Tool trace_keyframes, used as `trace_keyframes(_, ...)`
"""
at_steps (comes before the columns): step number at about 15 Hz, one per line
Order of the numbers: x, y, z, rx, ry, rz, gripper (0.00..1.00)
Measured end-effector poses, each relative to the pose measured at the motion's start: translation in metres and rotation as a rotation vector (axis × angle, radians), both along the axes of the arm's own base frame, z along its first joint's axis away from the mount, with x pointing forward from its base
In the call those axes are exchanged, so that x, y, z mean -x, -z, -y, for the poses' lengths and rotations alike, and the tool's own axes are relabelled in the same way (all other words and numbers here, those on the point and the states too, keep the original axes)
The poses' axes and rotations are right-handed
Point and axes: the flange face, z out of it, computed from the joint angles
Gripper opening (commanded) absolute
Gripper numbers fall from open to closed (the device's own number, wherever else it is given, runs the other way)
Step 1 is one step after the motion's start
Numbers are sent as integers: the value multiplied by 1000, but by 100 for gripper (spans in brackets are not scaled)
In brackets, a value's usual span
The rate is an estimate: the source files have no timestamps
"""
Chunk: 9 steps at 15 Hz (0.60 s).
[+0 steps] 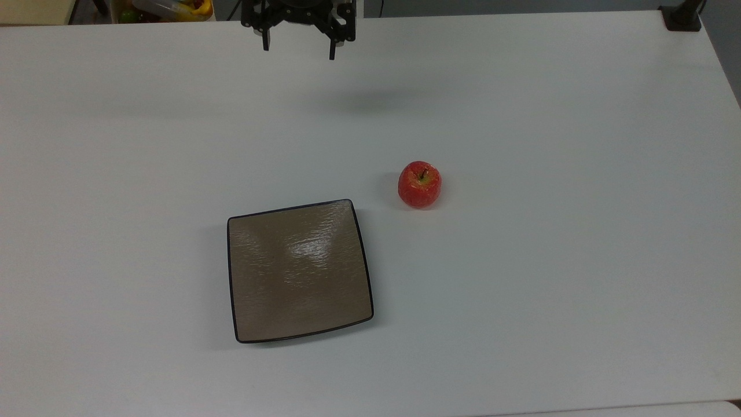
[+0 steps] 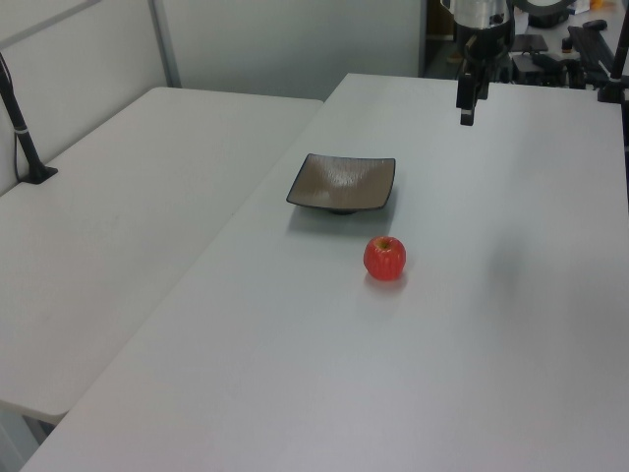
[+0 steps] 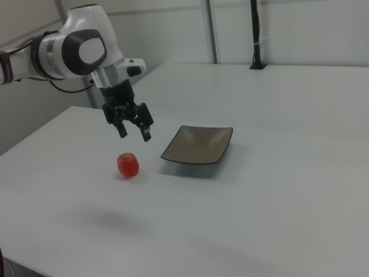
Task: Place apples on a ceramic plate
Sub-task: 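Move the open gripper down over the red apple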
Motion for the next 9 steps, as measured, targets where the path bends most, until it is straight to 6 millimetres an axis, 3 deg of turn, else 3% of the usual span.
trace_keyframes(9,2,13,-20,5,-42,-36,100)
